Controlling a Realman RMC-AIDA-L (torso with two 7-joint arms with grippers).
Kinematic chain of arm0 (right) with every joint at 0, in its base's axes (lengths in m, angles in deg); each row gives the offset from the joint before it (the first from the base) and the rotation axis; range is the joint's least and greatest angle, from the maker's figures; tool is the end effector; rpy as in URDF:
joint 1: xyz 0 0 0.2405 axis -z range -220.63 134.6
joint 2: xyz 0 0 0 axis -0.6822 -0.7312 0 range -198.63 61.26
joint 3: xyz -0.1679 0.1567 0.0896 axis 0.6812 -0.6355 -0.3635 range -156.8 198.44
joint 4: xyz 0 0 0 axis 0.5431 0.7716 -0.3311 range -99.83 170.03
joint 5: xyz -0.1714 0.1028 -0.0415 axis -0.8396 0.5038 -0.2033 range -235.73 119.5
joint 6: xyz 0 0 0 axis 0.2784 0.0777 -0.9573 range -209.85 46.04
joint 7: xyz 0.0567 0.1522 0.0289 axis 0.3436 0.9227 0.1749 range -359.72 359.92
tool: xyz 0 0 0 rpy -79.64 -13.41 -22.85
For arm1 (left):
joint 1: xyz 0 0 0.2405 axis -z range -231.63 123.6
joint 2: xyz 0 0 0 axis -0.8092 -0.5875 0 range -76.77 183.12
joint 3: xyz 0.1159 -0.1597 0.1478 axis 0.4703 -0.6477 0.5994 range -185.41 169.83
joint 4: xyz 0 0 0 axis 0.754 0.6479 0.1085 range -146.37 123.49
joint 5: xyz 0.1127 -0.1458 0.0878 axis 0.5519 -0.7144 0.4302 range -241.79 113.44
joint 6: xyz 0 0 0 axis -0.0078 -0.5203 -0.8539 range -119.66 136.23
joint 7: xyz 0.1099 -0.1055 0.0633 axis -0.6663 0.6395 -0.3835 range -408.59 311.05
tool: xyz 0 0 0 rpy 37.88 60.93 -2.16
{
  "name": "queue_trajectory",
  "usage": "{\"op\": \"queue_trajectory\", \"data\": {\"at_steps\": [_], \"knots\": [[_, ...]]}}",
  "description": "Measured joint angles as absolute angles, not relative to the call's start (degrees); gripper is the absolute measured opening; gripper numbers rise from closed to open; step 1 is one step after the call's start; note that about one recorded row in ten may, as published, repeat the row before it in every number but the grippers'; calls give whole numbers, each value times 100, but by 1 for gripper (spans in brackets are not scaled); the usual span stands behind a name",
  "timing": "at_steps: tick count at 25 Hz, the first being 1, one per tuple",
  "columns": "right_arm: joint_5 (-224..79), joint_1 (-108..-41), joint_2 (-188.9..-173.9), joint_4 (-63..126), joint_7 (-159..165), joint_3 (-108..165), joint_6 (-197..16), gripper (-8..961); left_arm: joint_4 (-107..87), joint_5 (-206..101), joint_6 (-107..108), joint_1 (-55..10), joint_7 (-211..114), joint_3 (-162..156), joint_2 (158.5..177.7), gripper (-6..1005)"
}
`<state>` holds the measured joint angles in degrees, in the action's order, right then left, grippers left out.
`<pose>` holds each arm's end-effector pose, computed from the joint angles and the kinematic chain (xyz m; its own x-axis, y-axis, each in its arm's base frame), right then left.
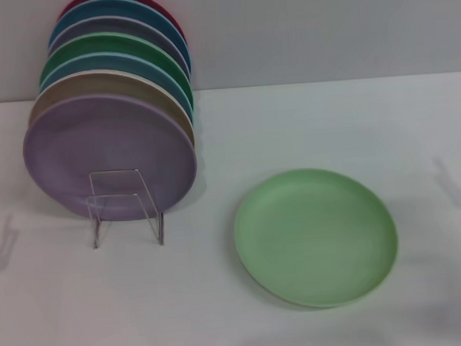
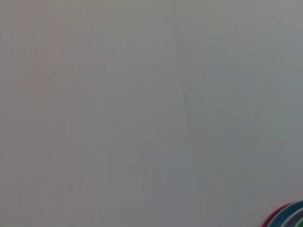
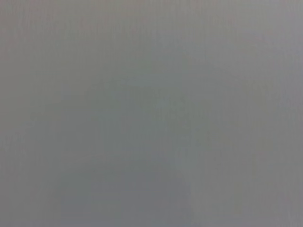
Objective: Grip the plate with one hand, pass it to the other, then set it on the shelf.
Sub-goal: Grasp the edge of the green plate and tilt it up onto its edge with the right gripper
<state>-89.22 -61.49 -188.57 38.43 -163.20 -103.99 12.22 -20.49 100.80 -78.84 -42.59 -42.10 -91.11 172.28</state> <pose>0.3069 0.2852 0.0407 0.6281 0.3501 -0.6950 -0.6764 -0.1960 -0.7100 -0.3405 0.2670 0.0484 0.7500 -0.2769 0.6006 0.6261 0.0047 -0.7797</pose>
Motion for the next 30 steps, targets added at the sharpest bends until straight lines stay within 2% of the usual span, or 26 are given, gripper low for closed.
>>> {"op": "queue_trajectory", "data": {"at_steps": [21,25,30], "knots": [[-9086,-6188,-18844,3924,-15990,-10249,1372,778,-2048,10080,-7873,-4206,-4240,-9111,17217,831],[-9306,-6257,-18794,4807,-15140,-9958,1139,777,-2048,10079,-7862,-4166,-4261,-9111,17217,831],[-9570,-6182,-18800,6896,-13859,-9038,-615,775,-2048,10079,-7839,-4102,-4226,-9109,17216,831]]}}
